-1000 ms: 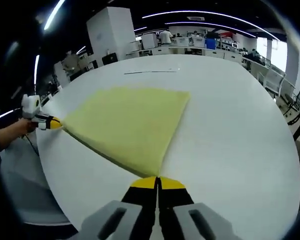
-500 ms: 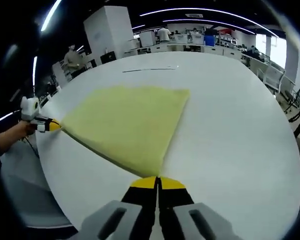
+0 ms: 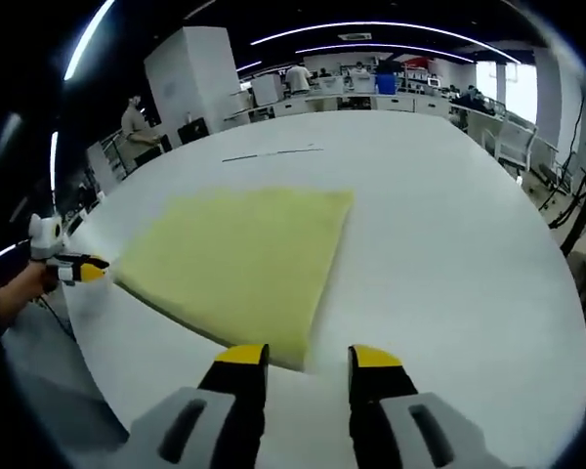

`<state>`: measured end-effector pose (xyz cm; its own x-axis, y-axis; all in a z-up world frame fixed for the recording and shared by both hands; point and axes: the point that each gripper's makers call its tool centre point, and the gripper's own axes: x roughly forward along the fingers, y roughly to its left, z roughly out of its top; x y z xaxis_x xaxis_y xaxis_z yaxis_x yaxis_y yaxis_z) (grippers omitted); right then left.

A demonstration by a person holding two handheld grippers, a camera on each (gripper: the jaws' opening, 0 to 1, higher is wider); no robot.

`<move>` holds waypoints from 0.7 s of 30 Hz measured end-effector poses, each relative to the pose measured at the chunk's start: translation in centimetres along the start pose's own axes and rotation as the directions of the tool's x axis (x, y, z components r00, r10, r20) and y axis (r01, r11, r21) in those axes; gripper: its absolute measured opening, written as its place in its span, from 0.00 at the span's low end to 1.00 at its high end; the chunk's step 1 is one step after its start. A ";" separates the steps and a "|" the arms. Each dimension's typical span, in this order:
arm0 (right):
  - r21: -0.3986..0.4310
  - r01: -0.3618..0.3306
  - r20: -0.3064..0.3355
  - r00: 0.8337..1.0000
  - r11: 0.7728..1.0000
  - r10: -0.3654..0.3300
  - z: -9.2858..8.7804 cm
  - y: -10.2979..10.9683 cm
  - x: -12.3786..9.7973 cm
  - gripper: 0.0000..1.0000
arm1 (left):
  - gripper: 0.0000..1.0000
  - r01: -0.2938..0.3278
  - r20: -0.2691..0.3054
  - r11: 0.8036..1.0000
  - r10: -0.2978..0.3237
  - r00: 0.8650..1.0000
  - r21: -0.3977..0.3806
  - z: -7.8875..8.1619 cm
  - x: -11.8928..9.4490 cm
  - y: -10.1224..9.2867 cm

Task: Fold the garment on the visible template until the final outline fits inside the template.

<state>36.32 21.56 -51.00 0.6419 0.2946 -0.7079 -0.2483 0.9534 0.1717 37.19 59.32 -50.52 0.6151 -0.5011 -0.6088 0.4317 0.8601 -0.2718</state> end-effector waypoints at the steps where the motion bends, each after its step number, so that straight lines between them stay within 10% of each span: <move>1: 0.002 0.001 0.002 1.000 1.000 -0.001 0.1 0.0 -0.1 0.39 | 0.33 0.012 0.030 1.000 -0.011 0.999 -0.014 0.6 -0.1 -0.3; 7: -0.001 -0.050 0.031 0.998 0.999 0.050 1.5 1.8 -0.9 0.59 | 0.57 0.043 0.107 0.999 -0.043 0.993 0.007 2.7 -1.2 -1.7; 21: -0.045 -0.107 0.113 0.987 0.993 0.111 4.8 5.6 -4.6 0.93 | 0.78 0.029 0.116 0.999 -0.034 0.993 0.039 3.8 -4.0 -3.6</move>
<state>35.44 25.81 -43.51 0.6881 0.4044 -0.6025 -0.3480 0.9125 0.2151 35.67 57.89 -44.23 0.6728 -0.5374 -0.5085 0.4750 0.8407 -0.2599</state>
